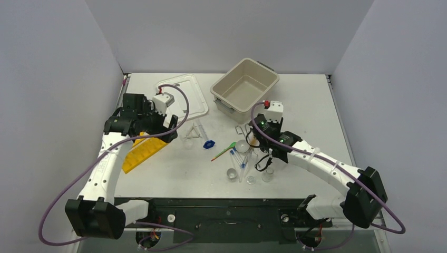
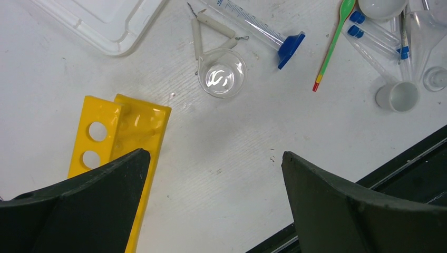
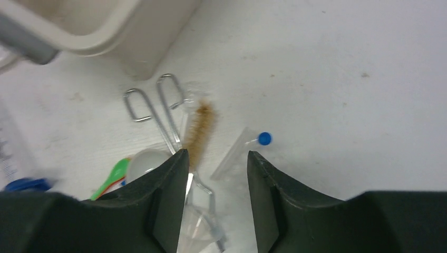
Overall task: Organize the chemistry lab equipment
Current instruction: Insert the test tube into the slot of the test tube rack, then pick up the chemistry item at the center of the board.
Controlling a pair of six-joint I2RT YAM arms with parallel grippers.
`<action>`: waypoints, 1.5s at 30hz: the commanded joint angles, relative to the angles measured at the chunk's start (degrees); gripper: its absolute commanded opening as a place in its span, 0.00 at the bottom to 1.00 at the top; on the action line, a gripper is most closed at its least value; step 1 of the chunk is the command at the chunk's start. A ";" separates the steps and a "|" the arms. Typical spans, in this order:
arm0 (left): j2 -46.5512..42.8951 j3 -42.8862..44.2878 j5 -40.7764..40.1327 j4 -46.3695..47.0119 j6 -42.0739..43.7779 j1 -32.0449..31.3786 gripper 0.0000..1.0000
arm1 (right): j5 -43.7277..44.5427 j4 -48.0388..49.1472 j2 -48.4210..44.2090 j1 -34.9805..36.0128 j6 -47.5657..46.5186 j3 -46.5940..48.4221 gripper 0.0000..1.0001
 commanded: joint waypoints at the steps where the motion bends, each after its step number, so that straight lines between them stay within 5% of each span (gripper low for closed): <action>1: -2.87 1.35 3.05 -2.49 1.40 1.04 0.97 | -8.57 0.94 0.46 5.56 -3.77 5.52 0.36; 10: -5.29 0.72 4.73 -4.65 0.89 3.18 0.97 | -24.22 3.99 15.47 12.72 -7.26 11.17 0.26; 21: -6.55 0.82 3.80 -6.43 0.65 3.19 0.97 | -23.18 6.35 24.28 15.21 -6.34 9.67 0.26; 30: -7.12 1.04 3.91 -6.71 1.42 3.19 0.97 | -20.01 6.85 25.93 14.68 -6.45 8.20 0.42; 45: -6.69 0.23 3.00 -6.03 1.66 3.19 0.97 | -22.19 9.19 26.83 12.10 -5.51 4.57 0.39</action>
